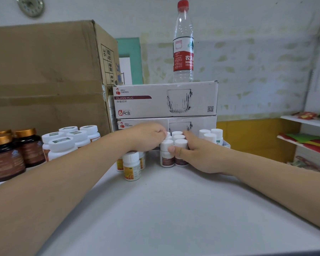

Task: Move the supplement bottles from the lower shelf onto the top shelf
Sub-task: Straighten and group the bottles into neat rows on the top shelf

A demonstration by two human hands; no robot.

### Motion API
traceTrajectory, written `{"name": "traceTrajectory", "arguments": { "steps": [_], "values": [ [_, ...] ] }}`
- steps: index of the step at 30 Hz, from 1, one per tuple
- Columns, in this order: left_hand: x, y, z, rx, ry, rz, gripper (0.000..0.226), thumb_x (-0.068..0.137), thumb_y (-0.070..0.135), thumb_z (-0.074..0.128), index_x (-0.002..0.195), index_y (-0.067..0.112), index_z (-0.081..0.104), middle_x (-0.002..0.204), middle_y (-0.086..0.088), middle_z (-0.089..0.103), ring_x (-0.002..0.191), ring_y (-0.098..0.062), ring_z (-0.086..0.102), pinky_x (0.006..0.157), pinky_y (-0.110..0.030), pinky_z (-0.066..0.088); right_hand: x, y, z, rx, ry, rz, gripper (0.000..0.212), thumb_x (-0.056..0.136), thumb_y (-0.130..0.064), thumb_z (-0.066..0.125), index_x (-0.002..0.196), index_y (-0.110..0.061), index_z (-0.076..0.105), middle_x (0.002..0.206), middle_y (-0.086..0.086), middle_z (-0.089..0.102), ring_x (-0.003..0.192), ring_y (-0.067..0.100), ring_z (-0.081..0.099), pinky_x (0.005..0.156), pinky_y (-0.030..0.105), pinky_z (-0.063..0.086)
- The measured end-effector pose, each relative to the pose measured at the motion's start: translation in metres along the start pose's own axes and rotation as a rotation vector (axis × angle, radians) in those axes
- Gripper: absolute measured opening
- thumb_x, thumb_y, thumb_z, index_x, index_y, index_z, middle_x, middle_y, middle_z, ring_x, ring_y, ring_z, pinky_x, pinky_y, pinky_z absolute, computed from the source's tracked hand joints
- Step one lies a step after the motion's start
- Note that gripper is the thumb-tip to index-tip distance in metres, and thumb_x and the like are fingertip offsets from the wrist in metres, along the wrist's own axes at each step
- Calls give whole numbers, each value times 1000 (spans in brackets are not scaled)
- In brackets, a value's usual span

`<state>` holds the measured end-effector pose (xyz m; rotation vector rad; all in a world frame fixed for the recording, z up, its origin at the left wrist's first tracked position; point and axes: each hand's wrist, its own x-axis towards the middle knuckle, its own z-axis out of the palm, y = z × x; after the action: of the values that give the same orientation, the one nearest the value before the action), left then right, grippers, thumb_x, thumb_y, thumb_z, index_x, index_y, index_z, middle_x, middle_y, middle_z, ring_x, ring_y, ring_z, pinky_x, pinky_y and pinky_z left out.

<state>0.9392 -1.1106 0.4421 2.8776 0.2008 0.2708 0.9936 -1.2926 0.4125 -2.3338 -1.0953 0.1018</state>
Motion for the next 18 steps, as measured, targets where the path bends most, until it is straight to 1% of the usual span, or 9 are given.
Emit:
{"name": "traceTrajectory", "arguments": {
  "steps": [2,6,9,11,13,14,15,17,18],
  "values": [
    [-1,1,0,1,-2,0,39,105,32,35,103,7,64,105,-13,66,103,-32,59,95,-52,46,-1,-1,-1,-30,5,1,50,94,-60,42,128,-24,40,83,-19,50,73,-9,41,57,-7,24],
    [-2,3,-1,6,-4,-8,38,106,31,34,106,7,63,107,-14,65,103,-32,58,95,-50,46,-2,-1,-2,-11,-18,4,53,93,-61,43,128,-22,39,85,-19,51,75,-7,43,59,7,30],
    [-4,5,-2,34,-12,-9,38,106,31,33,109,9,63,108,-12,65,104,-30,58,95,-49,46,-4,-4,-2,-22,1,31,47,92,-62,43,115,-20,38,80,-15,49,69,-4,41,57,-3,27],
    [-5,7,-4,68,-17,-10,37,106,31,32,108,12,63,106,-10,65,102,-28,59,94,-49,47,-7,-9,-4,14,20,37,47,91,-61,46,108,-18,36,77,-10,49,68,5,46,55,7,34],
    [-5,11,-6,107,-19,-15,34,105,29,33,104,14,63,102,-9,65,100,-28,60,92,-48,49,-7,-13,-8,73,41,2,52,90,-58,50,118,-17,36,98,-4,59,89,15,56,71,18,42],
    [-5,12,-7,120,-17,-18,33,104,28,33,103,14,63,100,-9,66,99,-29,61,91,-47,49,-8,-16,-11,78,43,-20,62,91,-57,51,131,-15,32,121,1,58,108,20,55,85,27,43],
    [-6,14,-8,129,-12,-23,34,104,27,33,102,13,64,99,-10,66,97,-29,61,90,-46,50,-10,-20,-13,63,37,-37,72,91,-57,50,143,-14,24,140,4,48,122,23,50,94,32,41],
    [-7,17,-11,148,1,-32,35,104,26,33,98,9,63,95,-10,66,91,-28,60,87,-40,50,-17,-27,-17,-5,14,-81,77,92,-56,50,150,-18,16,150,3,38,129,23,45,102,36,40],
    [-8,20,-13,164,4,-35,35,105,26,33,93,8,61,92,-9,65,86,-27,57,84,-37,48,-22,-29,-19,-50,6,-108,71,93,-54,50,146,-18,22,145,3,43,125,23,48,102,38,42]
  ]
}}
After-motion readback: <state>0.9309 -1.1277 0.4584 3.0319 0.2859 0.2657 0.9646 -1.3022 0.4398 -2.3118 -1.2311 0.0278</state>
